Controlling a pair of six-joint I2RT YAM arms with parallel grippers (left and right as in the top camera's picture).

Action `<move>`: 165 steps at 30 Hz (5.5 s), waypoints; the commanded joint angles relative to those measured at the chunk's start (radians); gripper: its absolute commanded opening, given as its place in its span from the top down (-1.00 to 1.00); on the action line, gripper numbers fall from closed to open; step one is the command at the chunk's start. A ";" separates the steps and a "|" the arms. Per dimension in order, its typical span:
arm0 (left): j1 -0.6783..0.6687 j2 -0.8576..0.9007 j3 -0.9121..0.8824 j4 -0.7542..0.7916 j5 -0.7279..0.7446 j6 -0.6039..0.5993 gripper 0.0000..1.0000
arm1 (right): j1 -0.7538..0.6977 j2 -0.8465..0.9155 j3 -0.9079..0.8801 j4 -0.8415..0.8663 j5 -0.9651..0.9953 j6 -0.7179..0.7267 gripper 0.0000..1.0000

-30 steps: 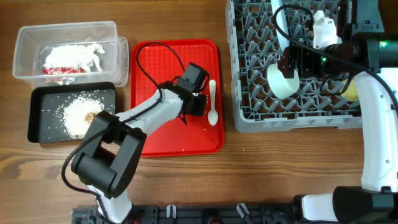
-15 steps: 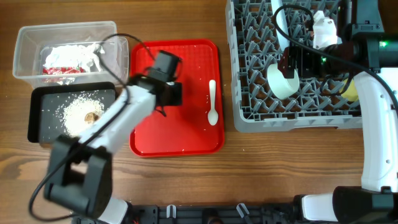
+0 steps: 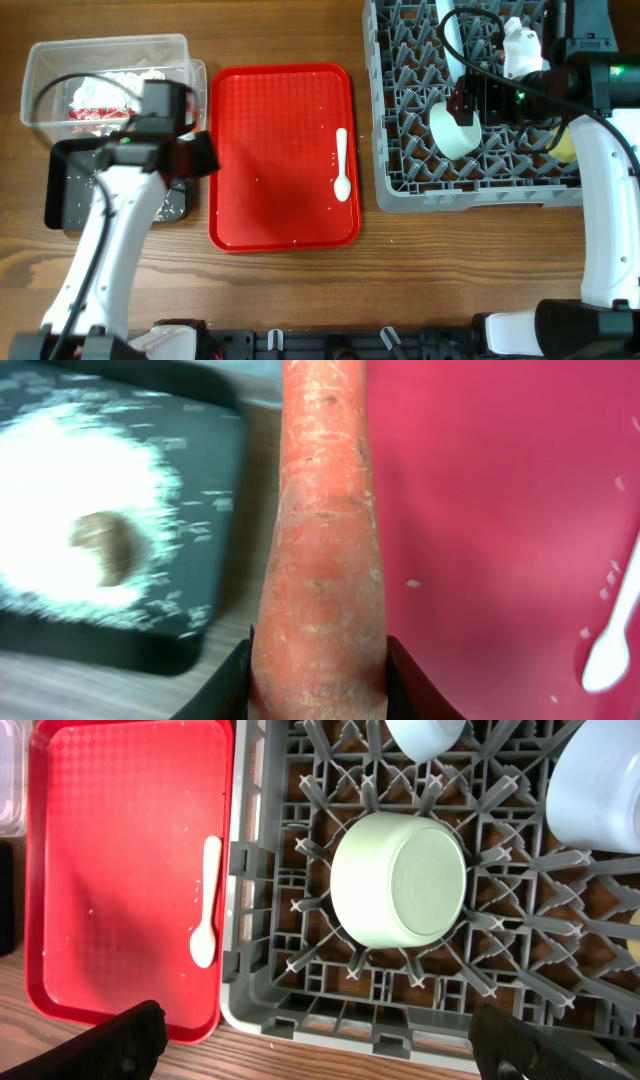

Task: Sort waste into correct bins and load items into the dishwasher rack
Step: 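Carry the carrot left and release it onto the black tray, then move the right gripper from the rack over the white spoon, then lower the right gripper and grasp the white spoon's handle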

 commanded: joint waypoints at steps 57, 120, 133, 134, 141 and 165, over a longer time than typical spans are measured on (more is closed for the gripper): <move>0.538 0.388 0.013 0.151 -0.028 -0.203 -0.61 | -0.001 -0.005 0.002 0.002 -0.008 0.004 -0.99; 0.074 0.066 -0.018 -0.086 0.026 -0.121 -1.00 | 0.652 0.684 0.002 0.219 0.140 0.609 -0.99; 0.074 0.066 -0.018 -0.086 0.026 -0.121 -1.00 | 0.652 0.722 -0.070 0.194 0.154 0.661 -1.00; 0.074 0.066 -0.018 -0.085 0.026 -0.121 -1.00 | 0.652 0.722 -0.077 0.192 0.137 0.661 -0.99; 0.074 0.066 -0.018 -0.086 0.026 -0.120 -1.00 | 0.652 0.722 -0.078 0.188 0.124 0.659 -0.99; 0.074 0.066 -0.018 -0.086 0.026 -0.120 -1.00 | 0.652 0.722 -0.078 0.208 0.131 0.661 -0.33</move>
